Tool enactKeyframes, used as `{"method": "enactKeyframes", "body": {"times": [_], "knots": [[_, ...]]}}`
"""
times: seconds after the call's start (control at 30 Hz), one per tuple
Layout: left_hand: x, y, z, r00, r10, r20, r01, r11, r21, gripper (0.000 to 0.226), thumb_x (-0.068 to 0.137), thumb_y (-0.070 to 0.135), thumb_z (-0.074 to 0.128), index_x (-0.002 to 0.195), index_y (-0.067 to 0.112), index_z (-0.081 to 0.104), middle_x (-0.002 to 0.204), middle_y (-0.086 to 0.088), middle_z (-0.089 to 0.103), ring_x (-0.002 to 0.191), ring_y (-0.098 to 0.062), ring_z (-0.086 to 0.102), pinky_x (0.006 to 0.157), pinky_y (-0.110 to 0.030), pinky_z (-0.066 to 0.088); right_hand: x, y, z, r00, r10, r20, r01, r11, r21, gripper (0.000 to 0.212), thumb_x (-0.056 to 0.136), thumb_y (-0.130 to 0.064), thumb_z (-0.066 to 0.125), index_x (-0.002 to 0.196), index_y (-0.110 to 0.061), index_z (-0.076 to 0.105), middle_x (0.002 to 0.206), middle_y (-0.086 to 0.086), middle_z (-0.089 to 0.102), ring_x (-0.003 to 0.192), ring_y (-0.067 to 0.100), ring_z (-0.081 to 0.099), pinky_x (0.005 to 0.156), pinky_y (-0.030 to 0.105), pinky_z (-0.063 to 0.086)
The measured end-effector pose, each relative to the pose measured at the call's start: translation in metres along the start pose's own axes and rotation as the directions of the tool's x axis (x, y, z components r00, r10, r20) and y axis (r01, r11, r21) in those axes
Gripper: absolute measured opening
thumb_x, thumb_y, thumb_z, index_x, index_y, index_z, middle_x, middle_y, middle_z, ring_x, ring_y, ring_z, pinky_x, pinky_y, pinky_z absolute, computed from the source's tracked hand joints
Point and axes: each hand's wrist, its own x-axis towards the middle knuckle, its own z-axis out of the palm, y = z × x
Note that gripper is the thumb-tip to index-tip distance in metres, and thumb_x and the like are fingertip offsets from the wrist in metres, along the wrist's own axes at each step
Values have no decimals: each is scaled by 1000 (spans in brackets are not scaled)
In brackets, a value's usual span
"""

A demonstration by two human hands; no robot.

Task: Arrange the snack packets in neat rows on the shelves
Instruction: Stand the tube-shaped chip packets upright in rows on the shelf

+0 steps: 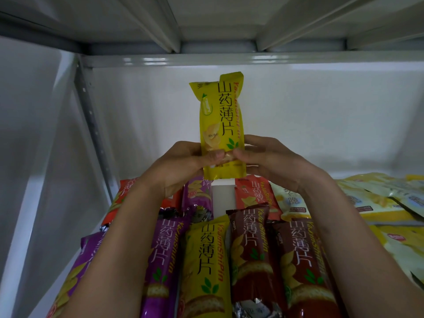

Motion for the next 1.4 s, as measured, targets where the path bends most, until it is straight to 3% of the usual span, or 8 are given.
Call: {"method": "enactKeyframes", "body": {"times": [0.2,0.3,0.43,0.67,0.87,1.0,1.13,1.4], "knots": [[0,0,3,996,-61,58,60,998,26,49,81,33,75,124,10,72,120,-7,78,115,-22,73,104,-37,55,6,3,-1,992,-9,-129,10,1000,3,51,81,-28,74,126,-4,71,119,12,77,109,31,75,99,48,59],[0,3,5,999,-41,27,43,997,-65,46,91,31,68,130,6,68,122,-9,77,114,-24,74,94,-33,61,6,3,-2,994,-4,-108,3,1000,-6,51,81,-26,75,127,-5,71,120,13,76,108,34,75,100,52,58],[-1,3,1,999,-35,-33,33,997,-68,48,87,29,71,126,2,70,118,-13,78,110,-28,75,85,-33,63,4,-2,-1,999,27,-22,-26,999,47,53,84,-32,71,131,-6,68,124,10,75,115,29,72,103,42,57],[-1,4,6,1000,-16,19,18,995,-99,47,87,29,70,127,4,69,120,-11,77,111,-26,75,92,-34,62,8,1,-1,982,-81,-171,98,991,93,48,85,-26,71,126,-2,70,120,12,76,112,28,74,101,44,58],[1,6,-3,984,102,-146,-116,989,-91,43,82,21,74,121,2,73,114,-13,79,105,-29,77,84,-34,63,5,-2,4,997,-74,-33,77,993,94,52,87,-30,68,131,-2,67,127,10,74,119,27,71,105,40,56],[2,4,-2,985,104,-136,-107,994,-16,46,79,23,77,121,3,74,115,-12,79,107,-29,76,97,-42,60,10,-1,12,969,-175,-173,200,970,136,46,96,-30,63,131,-1,67,127,14,74,119,30,70,107,46,54],[2,7,1,988,129,-80,-136,986,-93,42,86,24,72,124,6,72,120,-9,77,113,-24,74,98,-33,58,11,1,10,956,-199,-215,221,972,80,45,91,-31,67,125,-1,71,122,15,75,116,32,71,106,51,54],[3,10,-2,954,231,-193,-253,962,-101,37,84,21,74,116,3,75,115,-14,78,106,-24,74,93,-32,59,7,-5,16,968,-217,-127,235,959,156,45,91,-34,63,125,-4,71,123,11,75,117,28,71,96,36,57]]}}
